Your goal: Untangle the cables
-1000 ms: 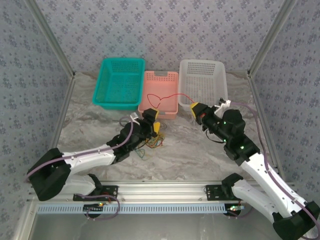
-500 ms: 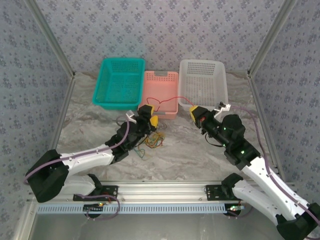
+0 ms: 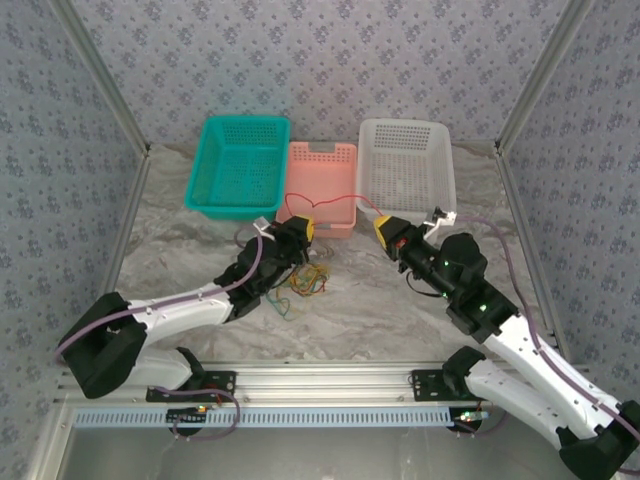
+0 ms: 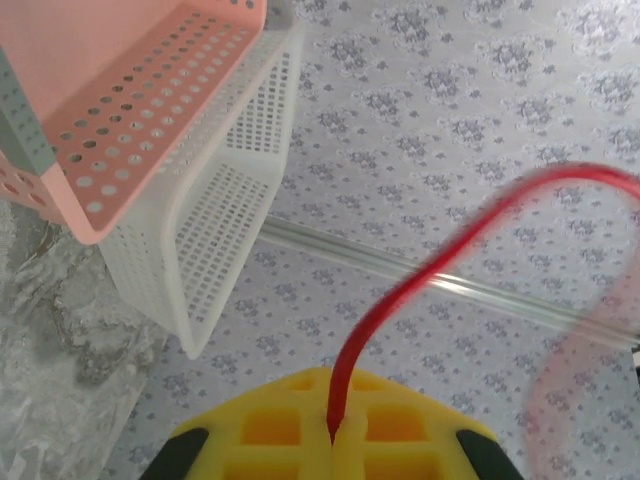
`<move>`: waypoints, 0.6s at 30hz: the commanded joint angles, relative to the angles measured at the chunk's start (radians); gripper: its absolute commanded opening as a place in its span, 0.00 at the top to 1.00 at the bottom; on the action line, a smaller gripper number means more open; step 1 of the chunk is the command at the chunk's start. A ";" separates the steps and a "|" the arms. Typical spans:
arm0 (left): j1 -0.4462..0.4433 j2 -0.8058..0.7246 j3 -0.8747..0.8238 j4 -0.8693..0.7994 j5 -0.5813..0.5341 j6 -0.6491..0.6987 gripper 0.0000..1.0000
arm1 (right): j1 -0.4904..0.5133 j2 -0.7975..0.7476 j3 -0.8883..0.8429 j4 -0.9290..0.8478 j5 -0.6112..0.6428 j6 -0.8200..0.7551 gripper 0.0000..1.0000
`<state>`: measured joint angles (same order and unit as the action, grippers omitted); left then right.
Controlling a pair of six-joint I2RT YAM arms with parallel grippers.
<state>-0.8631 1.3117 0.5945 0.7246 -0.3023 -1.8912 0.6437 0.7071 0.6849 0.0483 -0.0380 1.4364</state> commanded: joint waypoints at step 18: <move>-0.177 0.107 0.410 -1.309 -0.175 1.258 1.00 | -0.471 0.433 0.960 -0.906 -0.192 -1.128 1.00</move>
<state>-0.9936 1.3365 0.9592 -0.3191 -0.3340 -0.8703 0.1982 1.1114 1.5600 -0.7547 -0.2707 0.5140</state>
